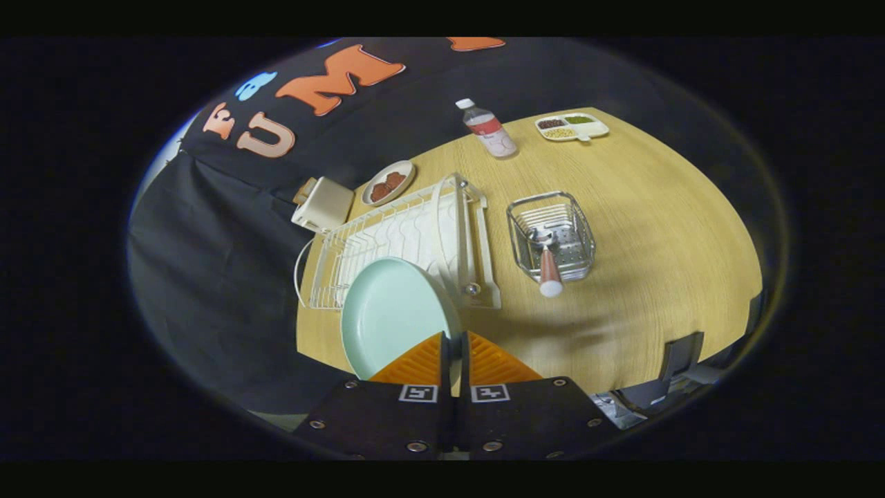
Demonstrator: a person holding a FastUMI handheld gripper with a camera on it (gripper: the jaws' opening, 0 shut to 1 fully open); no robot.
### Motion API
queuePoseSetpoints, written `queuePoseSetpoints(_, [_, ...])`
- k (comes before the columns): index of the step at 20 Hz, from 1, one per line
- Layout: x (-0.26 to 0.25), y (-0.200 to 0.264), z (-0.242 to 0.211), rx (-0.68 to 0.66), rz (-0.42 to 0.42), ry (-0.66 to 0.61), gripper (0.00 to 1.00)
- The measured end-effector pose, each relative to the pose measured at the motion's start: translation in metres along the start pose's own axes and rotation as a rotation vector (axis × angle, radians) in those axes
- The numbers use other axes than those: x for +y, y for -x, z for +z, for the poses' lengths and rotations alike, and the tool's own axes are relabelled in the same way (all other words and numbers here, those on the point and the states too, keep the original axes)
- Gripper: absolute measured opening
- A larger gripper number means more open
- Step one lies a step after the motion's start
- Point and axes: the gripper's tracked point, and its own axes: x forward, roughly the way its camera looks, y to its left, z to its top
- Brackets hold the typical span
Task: Take the plate from the dish rack, then take the spoon from the basket and place it into the plate.
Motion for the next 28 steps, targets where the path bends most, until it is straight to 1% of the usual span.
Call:
queuePoseSetpoints(5, [-0.006, -0.014, -0.036, 0.035, 0.069, -0.017, 0.04])
queuePoseSetpoints(9, [-0.011, -0.031, -0.055, 0.063, 0.116, -0.08, 0.03])
queuePoseSetpoints(12, [-0.023, -0.045, -0.07, 0.08, 0.095, -0.093, 0.03])
queuePoseSetpoints(15, [-0.035, -0.058, -0.072, 0.073, 0.062, -0.117, 0.04])
queuePoseSetpoints(17, [-0.039, -0.067, -0.067, 0.048, 0.047, -0.144, 0.1])
queuePoseSetpoints(18, [-0.038, -0.068, -0.065, 0.037, 0.049, -0.15, 0.14])
queuePoseSetpoints(19, [-0.036, -0.06, -0.058, 0.022, 0.065, -0.15, 0.17])
queuePoseSetpoints(21, [-0.03, -0.051, -0.035, -0.095, 0.084, -0.155, 0.24])
queuePoseSetpoints(22, [-0.033, -0.043, -0.019, -0.173, 0.069, -0.131, 0.31])
queuePoseSetpoints(23, [-0.038, -0.032, -0.002, -0.259, 0.032, -0.084, 0.46])
queuePoseSetpoints(24, [-0.043, -0.018, 0.018, -0.359, -0.007, -0.025, 0.53])
queuePoseSetpoints(25, [-0.044, -0.006, 0.039, -0.451, -0.049, 0.04, 0.65])
queuePoseSetpoints(27, [-0.046, 0.01, 0.072, -0.586, -0.141, 0.166, 0.7])
queuePoseSetpoints(28, [-0.046, 0.015, 0.082, -0.632, -0.181, 0.22, 0.7])
